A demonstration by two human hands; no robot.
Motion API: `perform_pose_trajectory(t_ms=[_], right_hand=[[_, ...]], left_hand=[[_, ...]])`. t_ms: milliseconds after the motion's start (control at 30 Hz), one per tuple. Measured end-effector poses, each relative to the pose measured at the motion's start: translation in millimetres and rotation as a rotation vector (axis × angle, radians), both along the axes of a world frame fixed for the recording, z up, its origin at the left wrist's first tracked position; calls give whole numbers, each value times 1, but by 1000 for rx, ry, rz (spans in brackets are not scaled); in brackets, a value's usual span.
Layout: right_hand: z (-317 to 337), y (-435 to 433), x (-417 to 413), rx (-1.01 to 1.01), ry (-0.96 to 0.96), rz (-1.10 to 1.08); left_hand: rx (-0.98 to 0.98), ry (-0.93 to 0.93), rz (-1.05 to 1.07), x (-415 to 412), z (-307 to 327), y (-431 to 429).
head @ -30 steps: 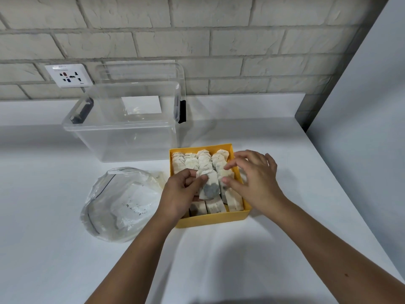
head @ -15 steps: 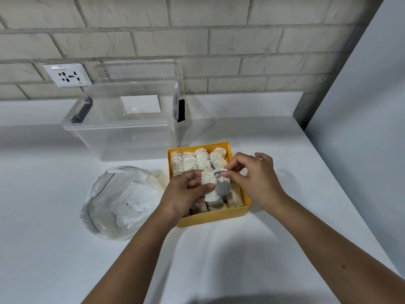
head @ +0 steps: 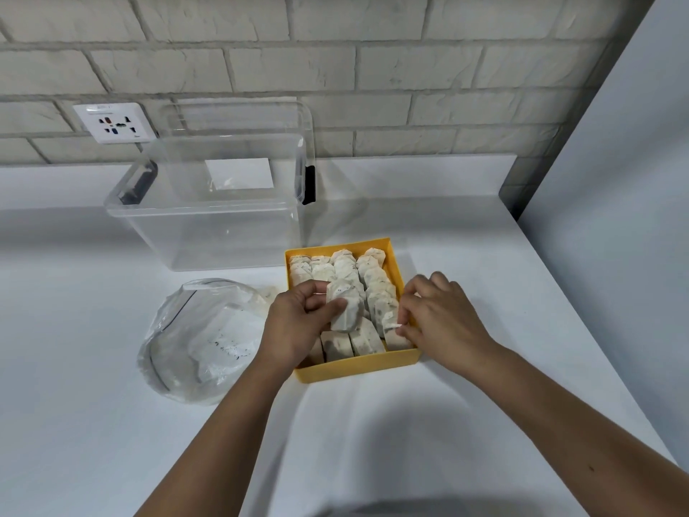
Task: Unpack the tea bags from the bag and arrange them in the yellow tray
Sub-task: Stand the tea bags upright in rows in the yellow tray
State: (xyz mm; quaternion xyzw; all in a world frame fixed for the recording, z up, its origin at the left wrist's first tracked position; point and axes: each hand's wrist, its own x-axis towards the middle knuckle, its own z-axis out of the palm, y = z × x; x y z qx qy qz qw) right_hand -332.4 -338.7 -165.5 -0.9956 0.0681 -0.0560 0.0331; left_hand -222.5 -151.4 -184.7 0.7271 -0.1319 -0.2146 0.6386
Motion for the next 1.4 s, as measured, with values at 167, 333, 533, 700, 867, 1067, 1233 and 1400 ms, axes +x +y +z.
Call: perform_pose_trajectory(t_ms=[167,333,533,700,867,1067,1233,1400], right_hand=[[-5,4,5,-175,-39,-69],[0,4,8,2,-88,-82],[12,22,21,270,-297,-31],[15,22,26,281,-222,-52],[22,7,18,386,-56,9],[25,2,15,436,236,112],[19,12,22,351,354,135],[-1,27,28,93,189,83]], left_hand=[[-5,-8,11,1,0,0],[4,-5,21,-1,3,-2],[-18,17,1,-8,9,-6],[-42,62,-10,-7,11,-5],[-55,43,95,-1,9,0],[5,-88,125,4,8,5],[240,-314,129,9,3,13],[234,-284,131,10,1,16]])
